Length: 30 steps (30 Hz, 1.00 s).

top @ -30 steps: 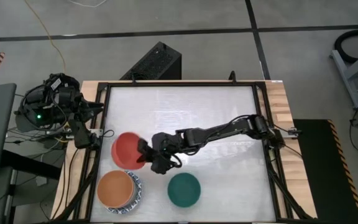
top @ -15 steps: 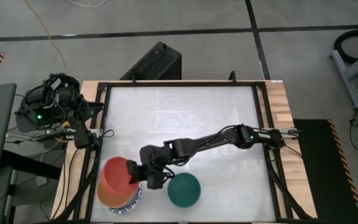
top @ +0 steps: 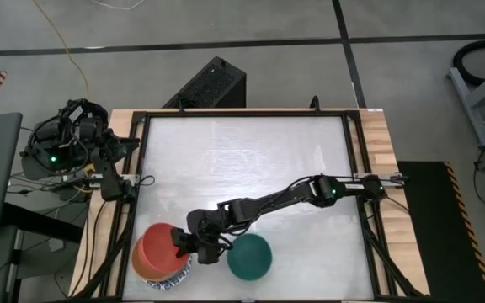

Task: Nest bowls inside each other
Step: Stack the red bowl into the orange bowl

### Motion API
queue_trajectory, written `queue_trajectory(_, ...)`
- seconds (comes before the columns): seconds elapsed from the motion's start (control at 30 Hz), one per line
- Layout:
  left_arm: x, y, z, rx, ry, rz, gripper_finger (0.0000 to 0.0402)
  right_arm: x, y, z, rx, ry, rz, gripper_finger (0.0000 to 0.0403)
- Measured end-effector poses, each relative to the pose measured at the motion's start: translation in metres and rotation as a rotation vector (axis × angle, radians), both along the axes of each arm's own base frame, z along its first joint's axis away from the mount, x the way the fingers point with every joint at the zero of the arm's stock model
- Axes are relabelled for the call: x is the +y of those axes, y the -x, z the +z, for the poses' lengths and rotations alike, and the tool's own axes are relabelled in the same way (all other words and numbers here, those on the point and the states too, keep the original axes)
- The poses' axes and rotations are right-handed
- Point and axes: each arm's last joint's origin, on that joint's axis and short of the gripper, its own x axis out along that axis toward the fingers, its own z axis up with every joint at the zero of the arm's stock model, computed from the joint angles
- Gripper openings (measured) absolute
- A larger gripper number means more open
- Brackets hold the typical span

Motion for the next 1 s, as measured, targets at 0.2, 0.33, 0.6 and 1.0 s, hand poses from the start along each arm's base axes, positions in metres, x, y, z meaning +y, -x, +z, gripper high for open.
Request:
queue_trajectory(0.2,-0.0025,-0.0007,-0.0003,0.002,0.010,-0.007,0.0148,0.0009,-0.0001,-0.0013,0.007,-0.002,-0.022,0.0022)
queue_trajectory(0.33,-0.0028,-0.0007,-0.0003,0.002,0.012,-0.008,0.0148,-0.0031,-0.0028,0.0020,-0.029,-0.011,-0.037,0.0038)
queue_trajectory(0.6,-0.0031,-0.0008,-0.0005,0.007,0.014,-0.019,0.0148,-0.0019,-0.0026,0.0030,-0.013,-0.051,-0.047,0.0065)
queue_trajectory(1.0,-0.0032,-0.0008,-0.0006,0.012,0.009,-0.025,0.0148,-0.0003,-0.0028,0.0056,0.022,-0.154,-0.059,0.0170)
